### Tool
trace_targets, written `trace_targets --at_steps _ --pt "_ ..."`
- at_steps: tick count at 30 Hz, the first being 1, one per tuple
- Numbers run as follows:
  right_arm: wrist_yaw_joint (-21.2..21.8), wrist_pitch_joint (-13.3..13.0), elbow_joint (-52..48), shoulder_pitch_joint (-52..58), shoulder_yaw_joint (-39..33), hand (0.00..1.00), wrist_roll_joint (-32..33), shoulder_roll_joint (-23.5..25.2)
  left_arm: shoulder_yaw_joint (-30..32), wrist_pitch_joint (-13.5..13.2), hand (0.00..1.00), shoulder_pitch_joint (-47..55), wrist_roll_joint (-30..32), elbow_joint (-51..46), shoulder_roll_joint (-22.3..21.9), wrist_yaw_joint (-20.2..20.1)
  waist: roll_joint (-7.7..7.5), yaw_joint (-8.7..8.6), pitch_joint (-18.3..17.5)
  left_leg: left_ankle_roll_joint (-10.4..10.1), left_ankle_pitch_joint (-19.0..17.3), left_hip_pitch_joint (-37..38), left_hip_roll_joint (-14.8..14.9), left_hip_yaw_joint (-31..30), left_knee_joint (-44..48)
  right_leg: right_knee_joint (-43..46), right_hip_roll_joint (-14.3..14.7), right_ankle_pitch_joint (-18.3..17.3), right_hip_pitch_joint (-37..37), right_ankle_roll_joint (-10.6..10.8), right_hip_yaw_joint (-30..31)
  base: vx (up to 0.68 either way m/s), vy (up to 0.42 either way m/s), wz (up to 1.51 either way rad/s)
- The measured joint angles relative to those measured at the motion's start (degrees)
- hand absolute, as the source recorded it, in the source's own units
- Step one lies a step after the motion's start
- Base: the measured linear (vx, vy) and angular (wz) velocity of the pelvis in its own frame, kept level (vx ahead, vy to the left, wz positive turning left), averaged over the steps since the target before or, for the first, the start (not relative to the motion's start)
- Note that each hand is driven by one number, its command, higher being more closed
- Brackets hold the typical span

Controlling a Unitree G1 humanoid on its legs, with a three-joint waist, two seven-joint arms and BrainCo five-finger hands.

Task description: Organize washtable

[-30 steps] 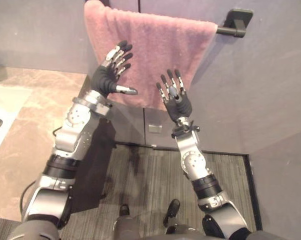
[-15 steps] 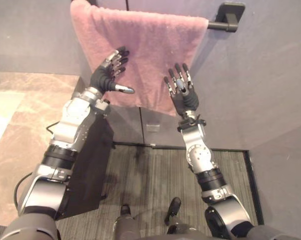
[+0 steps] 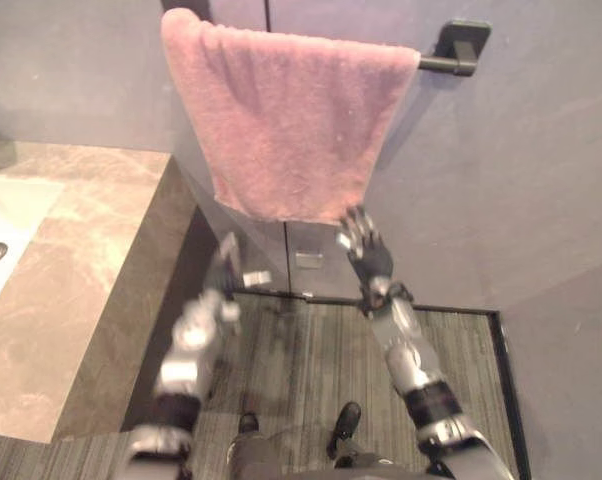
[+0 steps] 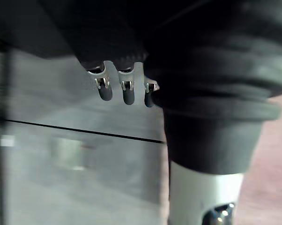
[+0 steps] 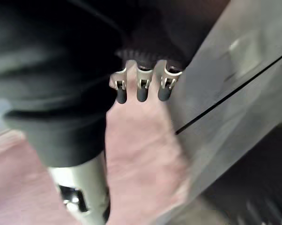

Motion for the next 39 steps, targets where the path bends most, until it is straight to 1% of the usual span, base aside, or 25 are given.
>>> trace_targets --at_steps 4,6,7,8,10,11,13,14,16,17,18,21,22,23,25,28,29,30,32,33,34,36,37,38,39 --pt "-0.17 0.86 7.19 8.79 -3.2 0.0 -10.58 -2.24 4.08 -0.43 0.0 8.42 12.83 5.74 -3.0 2.8 0.48 1.19 0.28 0.01 0.89 0.71 1.1 -1.13 0.69 0.95 0.99 -1.67 1.52 -1.08 -1.78 0.05 -0.075 0.18" --pt "-0.56 0.82 11.74 11.37 -4.56 0.0 -14.01 -2.16 6.36 -0.83 0.0 10.98 20.17 8.96 -2.84 4.12 0.44 0.44 0.29 1.89 2.03 0.89 0.98 -1.68 1.98 3.75 0.29 -4.48 1.87 -1.64 -2.54 0.02 -0.056 0.26" --pt "-1.08 0.76 14.51 13.6 -6.47 0.0 -16.06 -2.2 8.57 -0.84 0.0 12.32 24.17 11.14 -3.28 5.0 0.1 -0.45 0.37 4.8 0.16 0.12 1.19 -1.26 7.75 4.85 -0.9 -5.38 1.56 -2.57 -3.7 -0.02 -0.077 0.24" --pt "-1.64 0.94 17.25 15.41 -9.35 0.0 -18.0 -2.22 11.88 -0.7 0.0 13.67 27.66 13.06 -4.42 6.17 0.52 -0.48 0.56 7.52 -3.55 -1.24 2.71 -0.01 21.52 5.2 -0.98 -5.86 2.42 -3.05 -4.03 -0.01 -0.077 0.12" --pt "-2.82 1.3 20.31 19.12 -13.99 0.0 -20.35 -1.9 17.32 0.25 0.0 15.95 29.33 16.92 -6.75 7.97 1.62 -1.13 -0.21 7.73 -4.45 1.09 3.38 1.84 33.42 4.37 -1.18 -5.74 4.38 -3.24 -4.59 0.06 -0.036 0.08" --pt "-3.64 1.77 21.37 21.16 -16.32 0.0 -21.4 -2.17 19.82 0.67 0.0 17.04 28.91 17.94 -8.14 9.04 2.16 -1.85 -0.79 7.7 -4.43 3.48 3.32 2.82 34.53 4.16 -1.17 -5.68 4.91 -3.32 -5.36 0.1 0.058 0.37" --pt "-4.67 3.19 23.45 23.97 -20.33 0.0 -22.94 -2.36 22.93 1.47 0.0 18.04 26.66 20.27 -10.07 10.14 3.88 -2.87 -1.88 6.55 -3.38 8.49 3.16 5.49 30.09 4.29 -1.09 -5.61 4.82 -3.41 -7.35 0.06 0.13 0.48" --pt "-4.96 4.19 24.39 23.93 -22.79 0.0 -22.57 -1.32 23.7 1.79 0.0 17.99 24.65 21.11 -10.56 10.24 4.03 -4.12 -2.2 4.18 -5.13 11.04 1.98 7.29 23.95 4.24 -1.78 -5.24 4.72 -3.35 -9.03 0.02 0.136 0.64" --pt "-5.05 4.23 24.34 24.17 -23.35 0.0 -22.82 0.68 24.05 2.04 0.0 18.34 22.63 21.42 -10.74 10.33 2.36 -5.27 -2.89 3.89 -5.86 13.64 -0.41 9.46 16.33 3.53 -3.7 -3.41 4.87 -2.35 -11.56 0.0 0.102 0.64" --pt "-5.0 4.07 24.34 24.16 -24.48 0.0 -22.84 1.31 24.37 2.1 0.0 18.16 22.2 21.38 -10.85 10.23 2.5 -5.17 -3.31 3.83 -8.02 16.41 -0.76 11.06 11.74 3.85 -3.83 -2.64 4.95 -2.19 -13.02 -0.07 0.155 0.66" --pt "-5.31 4.11 24.4 22.77 -25.39 0.0 -22.85 1.11 22.91 2.08 0.0 17.32 22.03 21.39 -11.18 9.98 3.71 -5.13 -2.61 3.51 -9.78 17.45 -0.97 12.01 7.18 6.05 -4.31 -2.67 4.37 -2.19 -14.96 -0.09 0.179 0.65" --pt "-6.0 4.11 24.38 20.39 -24.57 0.0 -22.86 1.36 21.67 1.86 0.0 16.12 21.75 21.22 -11.28 10.0 3.62 -5.23 -1.75 3.76 -10.35 16.64 -2.66 11.12 3.98 13.69 -8.44 -4.56 1.12 -1.34 -15.72 -0.11 0.18 0.6" --pt "-6.04 4.1 23.83 18.9 -24.17 0.0 -22.85 0.96 19.97 1.58 0.0 15.36 21.16 21.19 -11.19 10.04 4.26 -5.26 -0.49 4.14 -11.72 16.19 -3.56 8.34 3.92 21.86 -11.35 -6.43 -1.34 0.46 -9.95 -0.19 0.268 1.15" --pt "-6.11 4.08 23.71 18.51 -23.59 0.0 -22.85 1.7 18.46 0.88 0.0 15.21 20.57 20.81 -9.81 10.1 3.4 -5.34 0.27 4.35 -12.0 14.86 -5.46 4.62 5.21 27.79 -13.52 -9.0 -3.64 3.65 -0.02 -0.18 0.219 1.31" --pt "-6.05 4.06 23.73 18.58 -21.57 0.0 -22.84 2.83 18.34 0.67 0.0 15.22 20.37 20.34 -8.51 11.01 1.36 -5.57 0.06 4.63 -12.16 11.98 -7.0 -1.6 8.16 33.72 -13.41 -14.25 -3.95 7.55 12.57 -0.11 -0.024 1.62" --pt "-6.14 3.96 23.77 17.21 -18.81 0.0 -22.51 3.27 18.49 0.5 0.0 15.81 20.32 19.3 -8.22 11.71 0.51 -4.95 -0.06 4.08 -11.49 6.73 -9.41 -12.11 12.01 37.25 -11.67 -22.37 -0.5 10.93 21.99 -0.09 -0.169 1.97" --pt "-6.22 3.61 24.05 15.92 -17.96 0.0 -21.9 3.25 18.62 0.3 0.0 16.79 20.33 18.99 -8.21 11.79 0.09 -4.76 -0.49 3.43 -10.25 4.74 -11.01 -15.92 11.92 34.62 -11.71 -25.32 1.48 11.65 23.36 -0.09 -0.164 1.68" --pt "-6.35 3.19 24.46 14.96 -17.86 0.0 -21.1 3.21 18.59 0.32 0.0 16.96 20.33 19.32 -8.51 11.83 -0.4 -4.68 -0.64 3.2 -9.45 3.81 -11.15 -17.82 11.62 33.67 -11.46 -25.58 1.84 11.53 22.18 -0.14 -0.214 1.41" --pt "-6.77 1.98 25.35 12.53 -17.59 0.0 -19.59 2.34 18.56 0.38 0.0 18.32 20.26 19.67 -9.28 11.81 1.0 -2.86 -0.93 2.54 -5.73 1.89 -10.85 -20.54 7.97 32.08 -11.02 -24.83 1.06 10.41 19.11 -0.13 -0.2 0.96" --pt "-7.32 1.37 26.16 10.31 -17.3 0.0 -18.15 1.33 18.81 0.51 0.0 19.39 19.43 19.65 -9.51 11.81 1.06 -1.41 -0.72 2.59 -1.02 0.52 -11.36 -21.16 3.91 31.89 -11.57 -25.42 0.04 10.26 16.42 -0.11 -0.177 1.0" --pt "-7.5 1.36 26.19 10.05 -17.31 0.0 -17.72 0.98 18.79 0.49 0.0 19.36 19.13 19.57 -9.42 11.8 0.91 -1.6 -0.6 3.31 1.32 -0.54 -11.84 -20.99 3.1 31.83 -12.07 -25.63 -0.04 9.97 14.96 -0.15 -0.261 1.95" --pt "-8.41 1.24 26.03 10.02 -17.4 0.0 -17.62 0.29 19.52 0.38 0.0 18.67 17.65 19.04 -9.63 12.41 0.5 -3.55 -0.18 6.0 10.02 -4.79 -11.85 -15.92 -2.07 30.65 -13.13 -24.15 -0.05 5.4 7.11 -0.1 -0.199 2.49" --pt "-8.47 1.19 26.0 10.05 -17.62 0.0 -17.62 0.48 20.84 0.32 0.0 18.35 17.25 19.15 -9.51 12.43 0.39 -3.46 0.04 6.88 7.94 -5.7 -9.74 -8.42 1.21 30.52 -13.25 -23.96 0.22 5.27 4.31 -0.07 -0.114 1.92" --pt "-8.51 0.97 25.72 10.01 -17.57 0.0 -17.62 0.81 21.9 0.95 0.0 18.19 16.72 19.84 -9.59 12.45 0.91 -3.46 0.22 9.76 2.76 -6.36 -6.18 1.57 7.4 31.18 -13.25 -23.97 0.74 5.01 1.08 -0.07 -0.056 1.57" --pt "-8.59 0.79 25.63 10.2 -17.62 0.0 -17.58 0.94 23.25 1.07 0.0 18.32 16.45 20.01 -9.51 12.49 0.39 -3.38 1.65 12.77 -1.16 -5.69 -2.98 8.31 13.81 32.54 -13.95 -24.25 2.5 4.52 -2.83 -0.08 -0.057 1.76"
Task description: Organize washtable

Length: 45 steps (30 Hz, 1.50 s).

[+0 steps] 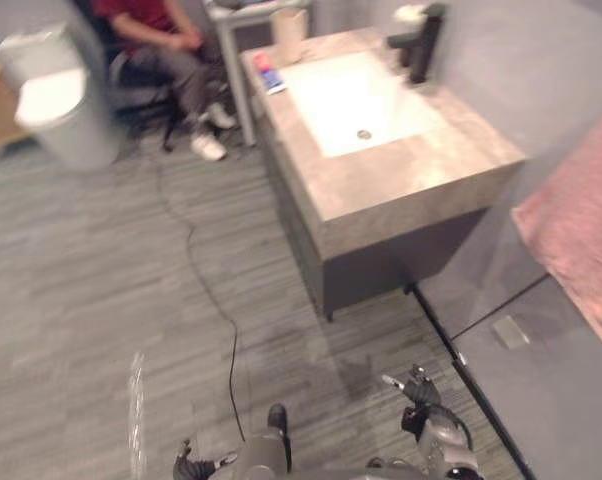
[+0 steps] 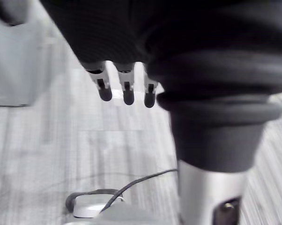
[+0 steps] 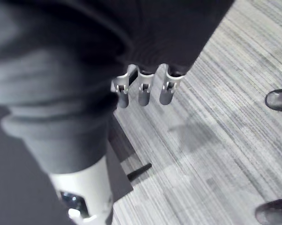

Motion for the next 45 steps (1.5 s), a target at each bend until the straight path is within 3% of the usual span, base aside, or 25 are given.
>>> trace_targets --at_steps 2,4,6,7,8,9,10,13,16,18,19,20,21,24,25,29,32,33,36,37,40,41,42,43,45 --pt "0.0 -0.01 0.01 1.26 -0.09 0.0 0.46 0.14 0.55 -0.09 0.0 0.87 -0.26 -0.08 0.27 0.0 -0.94 0.09 0.96 3.62 -3.56 0.94 2.66 2.18 9.48 1.83 -2.34 -0.27 2.81 -0.41 -4.25 -0.07 0.006 1.22" --pt "0.08 -0.73 0.14 3.39 -1.18 0.0 1.09 0.01 1.74 0.1 0.0 2.18 -0.69 1.0 0.02 -0.27 -1.23 -0.02 0.21 1.63 -5.2 3.17 5.41 0.54 17.31 1.07 -5.35 -0.09 5.48 0.34 -9.22 -0.11 0.2 0.73" --pt "0.12 -0.78 0.61 4.97 -3.13 0.0 1.5 -0.17 2.71 0.24 0.0 2.55 -0.88 2.36 -0.35 -1.14 0.16 -0.19 -0.7 0.22 -5.58 4.48 7.88 -2.83 17.26 -0.21 -6.69 1.58 6.54 3.7 -12.59 -0.08 0.357 0.84" --pt "0.18 -0.59 1.67 6.05 -5.03 0.0 1.55 -0.3 3.23 0.14 0.0 2.24 -1.23 3.8 -0.97 -1.61 1.46 -1.03 -1.57 -6.79 -7.84 4.81 7.15 -4.58 12.2 -0.45 -7.54 2.92 6.71 5.3 -14.48 -0.02 0.456 1.15" --pt "0.13 -0.41 3.93 5.96 -6.45 0.0 1.59 -0.43 3.35 0.17 0.0 2.07 -1.32 4.49 -0.77 -2.19 2.19 -2.09 -2.02 -8.35 -9.46 5.54 4.17 -4.99 7.15 -1.92 -7.41 3.66 6.57 6.26 -15.14 -0.01 0.449 1.62" --pt "0.34 0.29 7.13 5.52 -6.88 0.0 1.58 0.25 2.66 0.07 0.0 1.36 -1.61 4.9 0.24 -2.64 0.13 -2.58 -1.79 -7.49 -9.16 5.53 0.15 -7.02 1.74 -5.44 -7.44 5.2 6.49 6.43 -14.19 -0.03 0.366 1.42" --pt "0.36 0.61 8.38 5.32 -6.97 0.0 1.58 0.44 2.53 0.07 0.0 1.21 -1.88 5.48 0.79 -2.73 -0.12 -2.87 -1.35 -6.56 -8.28 5.38 -1.33 -7.86 0.88 -6.94 -7.36 6.39 6.79 5.84 -13.69 -0.03 0.275 1.29" --pt "1.14 0.55 9.21 4.92 -7.82 0.0 1.59 -0.15 1.48 0.57 0.0 3.52 -1.83 8.01 1.6 -3.76 0.01 -2.99 -1.18 -6.01 -8.2 6.23 -5.81 -10.08 2.29 -10.46 -8.49 9.14 11.19 5.14 -11.95 0.0 0.274 0.67" --pt "1.8 0.56 8.11 5.07 -8.12 0.0 1.57 -0.6 -0.21 0.42 0.0 3.73 -1.75 8.34 1.16 -3.8 0.91 -2.93 -0.26 -3.32 -10.03 8.08 -8.76 -10.77 3.94 -4.76 -13.09 10.18 12.84 4.66 -12.13 -0.01 0.238 0.35" --pt "2.35 0.63 5.01 5.99 -7.97 0.0 1.55 -0.8 -0.8 0.22 0.0 3.68 -1.77 8.16 0.11 -3.77 1.75 -3.03 2.09 -1.39 -12.79 11.5 -10.16 -10.99 3.92 5.9 -16.37 9.9 10.36 -3.74 -6.63 -0.07 0.204 0.06" --pt "2.51 0.55 4.1 6.16 -7.97 0.0 1.55 -0.79 -0.88 0.19 0.0 3.78 -1.76 8.22 0.21 -3.77 2.58 -3.16 2.67 -0.71 -13.22 12.76 -10.46 -11.07 3.61 9.61 -16.59 8.88 8.71 -2.94 -3.23 -0.14 0.131 0.02" --pt "2.63 0.55 3.04 6.83 -7.82 0.0 1.57 -0.46 -0.82 0.19 0.0 4.0 -1.65 8.24 0.58 -3.72 1.81 -3.34 2.96 -0.58 -13.29 13.98 -10.53 -11.33 2.91 15.33 -14.27 5.32 5.81 1.54 1.85 -0.19 0.016 0.12" --pt "2.67 0.07 1.85 7.54 -7.3 0.0 1.62 0.33 -0.75 -0.03 0.0 3.98 -0.99 7.58 0.86 -3.76 1.05 -3.4 2.8 -0.44 -13.22 14.66 -10.54 -11.72 2.61 17.46 -9.86 1.37 3.2 3.57 3.66 -0.18 -0.032 0.16" --pt "2.76 -0.12 1.11 8.42 -6.78 0.0 2.27 1.42 -0.81 -0.43 0.0 3.64 -0.37 7.49 2.23 -3.8 -1.24 -3.26 3.14 -0.31 -13.15 13.5 -11.11 -11.8 2.98 13.52 -4.84 -2.22 -0.02 3.79 1.22 -0.08 -0.119 0.2" --pt "2.8 -0.06 1.14 8.78 -6.9 0.0 3.3 1.72 -0.99 -0.31 0.0 3.45 0.41 7.68 2.81 -3.95 -2.13 -3.68 3.12 -0.33 -13.16 12.07 -11.66 -12.58 3.74 10.57 -3.66 -3.52 -0.51 0.16 -0.31 -0.01 -0.172 0.56" --pt "2.76 -0.69 0.96 10.51 -7.48 0.0 5.72 0.92 -1.95 0.0 0.0 4.32 0.81 6.49 0.9 -3.63 -0.11 -4.26 2.27 -1.76 -12.58 12.18 -8.51 -14.81 4.15 3.93 0.19 -2.89 4.1 -0.7 -5.97 0.09 -0.069 0.39" --pt "2.83 -0.59 1.41 11.74 -6.91 0.0 5.35 0.52 1.85 -0.11 0.0 4.85 0.93 5.89 -0.43 -3.72 0.51 -4.15 1.84 -3.72 -8.38 7.21 -3.86 -13.83 20.27 0.58 3.33 -3.17 8.81 -0.74 -6.83 0.17 -0.005 -0.11" --pt "2.95 -0.53 1.78 11.64 -6.57 0.0 4.82 0.49 2.72 -0.01 0.0 5.87 0.57 5.4 -1.02 -3.82 0.64 -2.5 1.57 -3.01 -4.29 5.46 -1.1 -11.81 27.26 0.29 4.77 -3.41 9.44 -1.01 -3.65 0.17 0.043 -0.88" --pt "3.76 -0.47 4.03 11.34 -5.61 0.0 2.28 1.38 4.83 0.21 0.0 7.01 0.39 5.23 -0.56 -3.65 -0.93 -1.54 -0.49 -2.25 -1.27 4.24 3.96 -7.74 33.46 -4.24 7.06 -1.37 11.48 -1.43 0.57 0.27 0.091 -1.08" --pt "3.81 -0.49 5.45 10.93 -5.43 0.0 1.48 1.05 5.49 0.32 0.0 7.08 0.31 5.49 -0.51 -3.69 -1.1 -1.56 -0.67 -1.17 -3.14 4.08 5.65 -6.91 32.47 -6.36 7.4 -0.41 12.57 -1.27 1.72 0.33 0.127 -0.71" --pt "3.83 -0.48 10.75 7.62 -5.41 0.0 0.88 -0.42 6.43 0.29 0.0 6.84 0.04 7.02 -0.82 -3.91 -1.46 -1.61 -1.02 -3.91 -5.69 4.33 6.95 -7.89 14.78 -12.1 5.99 3.6 14.05 1.03 4.46 0.21 0.198 -0.4" --pt "3.84 -0.57 11.26 7.28 -5.42 0.0 0.84 -0.69 6.2 0.52 0.0 6.7 0.05 7.55 -0.84 -3.98 -1.21 -1.7 -0.94 -4.33 -5.29 5.05 6.29 -8.6 9.48 -12.63 5.55 4.13 14.44 1.93 4.75 0.22 0.38 -0.3" --pt "3.88 -0.56 11.94 7.1 -5.37 0.0 0.74 -1.8 5.47 0.98 0.0 6.54 0.04 8.91 -1.38 -4.09 0.29 -1.61 -1.11 -6.41 -0.49 7.33 5.07 -11.24 -2.35 -13.6 5.27 4.72 15.26 3.34 5.07 0.19 0.366 -0.05" --pt "3.87 -0.39 13.05 6.86 -5.03 0.0 0.28 -1.71 5.15 1.47 0.0 5.69 -0.29 10.39 0.62 -4.28 -0.44 -1.77 -0.67 -8.79 0.23 8.82 2.11 -12.44 -3.06 -15.31 3.7 5.12 16.12 4.56 6.43 0.17 0.352 0.01" --pt "4.12 -0.56 12.85 6.7 -3.14 0.0 -0.3 -0.91 5.97 1.67 0.0 5.19 -0.57 10.41 3.88 -5.24 -2.42 -2.94 -0.7 -8.55 0.17 9.08 -0.13 -13.28 -3.37 -17.66 4.33 5.91 16.44 4.1 8.4 0.08 0.176 0.21"
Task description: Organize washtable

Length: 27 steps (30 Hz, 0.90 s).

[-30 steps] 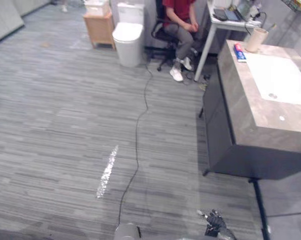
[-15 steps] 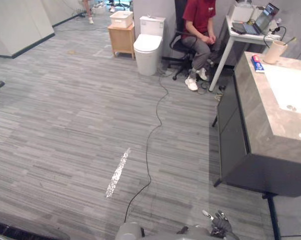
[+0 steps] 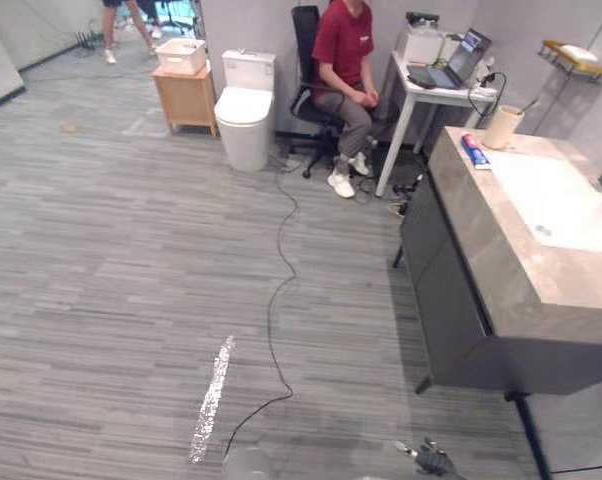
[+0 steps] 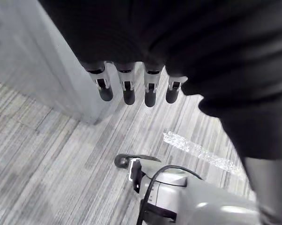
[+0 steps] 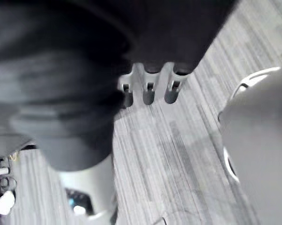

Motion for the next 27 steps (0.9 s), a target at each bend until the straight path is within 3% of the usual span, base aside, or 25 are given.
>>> trace_targets --at_steps 4,9,10,17,27 --pt "-0.72 -0.55 -1.26 -0.29 0.18 0.0 -7.15 0.54 0.61 -1.65 0.0 -2.93 -0.07 -0.17 5.19 -0.4 -0.16 -0.5 0.12 0.69 -0.68 0.49 -2.66 -0.04 0.84 -0.46 -2.01 1.53 -0.08 0.18 1.95 -0.02 0.182 -0.06" --pt "-2.48 0.89 -0.42 -0.62 -2.04 0.0 -7.69 0.05 0.02 -1.81 0.0 -3.65 -0.09 0.64 2.75 0.24 0.86 -1.34 0.34 0.71 -0.2 3.57 -3.89 0.72 -4.49 -1.03 -2.72 3.07 -2.01 1.95 5.49 -0.12 0.057 -0.38" --pt "-1.55 2.32 2.32 1.93 -3.55 0.0 -7.68 -1.94 -6.63 -1.55 0.0 -3.81 -0.07 4.01 1.5 1.52 -0.74 -1.88 1.44 0.2 7.51 16.47 -8.49 -2.09 -24.17 -2.37 -4.15 2.54 0.94 2.56 5.95 -0.03 0.002 -0.08" --pt "-1.54 2.32 2.33 1.54 -3.51 0.0 -7.68 -2.17 -6.54 -1.58 0.0 -3.86 -0.19 4.02 1.46 1.58 -0.65 -1.8 1.27 0.2 7.51 15.36 -8.39 -2.07 -24.27 -2.79 -4.0 2.49 -0.03 2.44 5.96 0.0 0.0 0.0" --pt "-1.81 2.11 3.91 -1.37 -0.63 0.0 -7.67 -2.74 -0.55 -1.61 0.0 -4.08 -9.39 5.62 0.37 4.16 -1.56 -0.71 -1.06 0.26 7.91 9.25 -8.58 -3.13 -26.6 -9.61 -2.95 5.54 -3.05 2.7 4.21 0.09 -0.005 0.06"
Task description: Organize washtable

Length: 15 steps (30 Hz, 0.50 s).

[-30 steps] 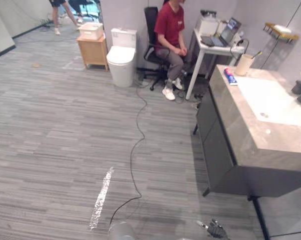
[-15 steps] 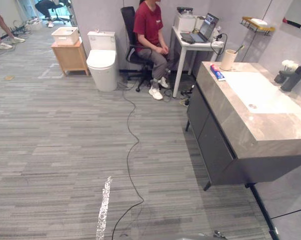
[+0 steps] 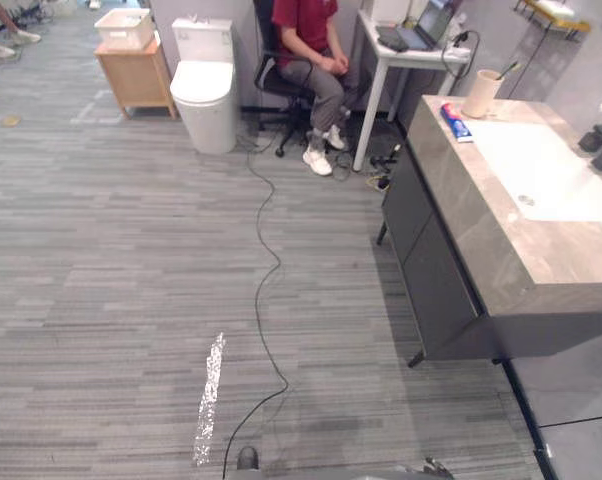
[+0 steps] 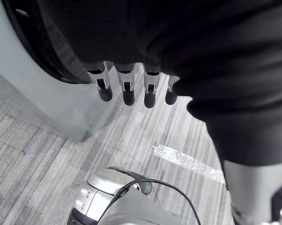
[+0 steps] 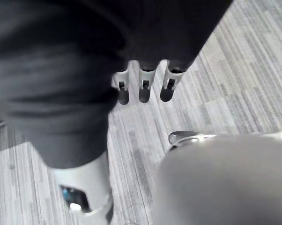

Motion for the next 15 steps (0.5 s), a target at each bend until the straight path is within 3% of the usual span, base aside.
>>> trace_targets --at_steps 3,5,7,9,10,11,12,13,14,15 --pt "-0.2 -0.45 -0.05 -3.15 1.75 0.0 0.02 0.3 1.72 -0.19 0.0 -1.6 -1.99 0.52 -0.16 0.41 -0.06 0.68 0.34 0.19 -0.97 -3.02 -0.11 -0.65 3.7 0.08 -0.18 0.22 0.11 0.34 -2.42 0.15 -0.014 0.26" --pt "-0.21 -0.55 -0.11 -5.63 1.88 0.0 0.14 0.32 2.28 -0.36 0.0 -2.92 -2.22 0.37 -0.56 0.98 0.43 1.07 2.15 0.8 -5.58 -7.85 0.41 -1.4 13.9 0.67 -0.06 0.27 0.77 0.4 -3.55 0.09 0.029 0.32" --pt "-0.5 -1.22 -0.47 -6.37 1.83 0.0 0.67 -0.44 3.37 -0.33 0.0 -4.0 -2.63 0.45 -1.75 0.96 1.9 1.56 3.49 1.44 -11.39 -12.87 2.18 -1.04 25.56 0.81 0.75 0.22 2.0 0.47 -5.67 0.06 0.091 0.26" --pt "-0.91 -1.38 -0.49 -5.46 0.58 0.0 1.42 -0.87 3.62 -0.54 0.0 -4.43 -3.18 0.38 -2.71 0.91 3.3 2.08 3.6 4.75 -18.58 -16.76 3.19 2.11 34.62 1.68 0.57 -1.71 4.1 3.27 -8.44 0.13 0.172 0.47" --pt "-0.93 -1.38 -0.61 -4.92 0.27 0.0 1.64 -0.92 3.62 -0.58 0.0 -4.4 -3.17 0.45 -2.81 0.9 3.57 2.08 3.45 4.74 -20.09 -16.8 3.23 2.05 35.25 2.81 0.37 -2.33 4.18 4.14 -8.99 0.21 0.215 0.71" --pt "-0.92 -1.21 -0.73 -2.67 -1.73 0.0 2.46 -0.7 3.45 -0.34 0.0 -4.34 -3.13 0.65 -2.88 0.84 3.97 2.16 3.49 5.29 -23.38 -15.91 2.96 1.56 37.06 12.41 -1.78 -4.4 2.51 6.34 -9.39 0.28 0.272 0.53" --pt "-0.75 -0.86 -0.96 -1.17 -2.45 0.0 3.41 -0.65 3.15 -0.26 0.0 -3.66 -3.05 0.81 -2.85 0.67 4.92 2.55 4.04 5.94 -24.89 -13.06 2.77 0.95 37.43 29.64 -5.19 -3.58 -3.45 3.61 -7.82 0.31 0.287 0.44" --pt "-0.35 -0.9 -2.17 -1.0 -3.81 0.0 4.71 0.15 2.98 -0.22 0.0 -3.0 -3.01 0.81 -2.62 0.52 4.83 2.29 4.81 6.29 -25.49 -11.56 2.57 0.84 37.46 38.5 -6.97 -1.82 -7.22 0.33 -6.55 0.29 0.279 0.08" --pt "-0.18 -1.59 -3.47 -0.95 -4.0 0.0 4.91 1.01 2.4 0.02 0.0 -2.43 -2.94 0.77 -1.86 0.2 4.25 1.97 5.53 6.84 -26.53 -9.37 2.32 0.47 37.18 50.57 -7.25 -2.5 -12.76 -1.27 -3.14 0.31 0.246 0.1" --pt "0.22 -2.04 -4.44 -0.99 -3.87 0.0 4.68 2.02 2.25 0.38 0.0 -2.23 -1.75 0.63 0.82 -0.27 2.06 2.01 6.25 7.02 -27.3 -5.01 2.16 0.2 34.54 60.19 -4.94 -5.19 -17.75 -0.6 -1.59 0.3 0.212 0.21"
